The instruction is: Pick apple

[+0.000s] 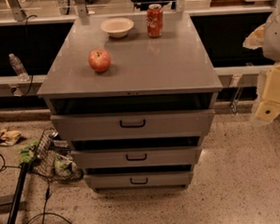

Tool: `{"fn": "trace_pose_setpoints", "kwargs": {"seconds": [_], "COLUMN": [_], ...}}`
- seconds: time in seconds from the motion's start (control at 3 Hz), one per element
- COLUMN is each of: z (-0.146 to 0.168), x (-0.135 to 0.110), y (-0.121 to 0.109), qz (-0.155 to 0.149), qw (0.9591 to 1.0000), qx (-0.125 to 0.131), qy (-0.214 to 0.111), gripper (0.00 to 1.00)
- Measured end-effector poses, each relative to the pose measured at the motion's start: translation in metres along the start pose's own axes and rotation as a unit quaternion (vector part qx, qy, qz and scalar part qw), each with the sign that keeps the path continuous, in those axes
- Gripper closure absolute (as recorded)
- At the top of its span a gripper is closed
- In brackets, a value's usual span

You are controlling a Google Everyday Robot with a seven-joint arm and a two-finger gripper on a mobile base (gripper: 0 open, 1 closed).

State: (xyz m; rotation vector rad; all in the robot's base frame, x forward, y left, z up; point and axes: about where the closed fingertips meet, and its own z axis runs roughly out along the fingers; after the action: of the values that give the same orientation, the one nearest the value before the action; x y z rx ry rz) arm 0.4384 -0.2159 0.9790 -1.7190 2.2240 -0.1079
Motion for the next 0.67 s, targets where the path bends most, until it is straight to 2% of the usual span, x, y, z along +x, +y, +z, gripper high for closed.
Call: {"fn": "trace_pose_setpoints", "kwargs": {"seconds": [0.33, 0.67], "z": [0.000, 0.023], "x": [0.000, -0.033], "y": [0.000, -0.030], "qz": [0.000, 0.069], "qw": [1.0000, 0.9925], "qx": [0.000, 0.006], "qy": [0.000, -0.101], "gripper": [0.00, 0.00]}}
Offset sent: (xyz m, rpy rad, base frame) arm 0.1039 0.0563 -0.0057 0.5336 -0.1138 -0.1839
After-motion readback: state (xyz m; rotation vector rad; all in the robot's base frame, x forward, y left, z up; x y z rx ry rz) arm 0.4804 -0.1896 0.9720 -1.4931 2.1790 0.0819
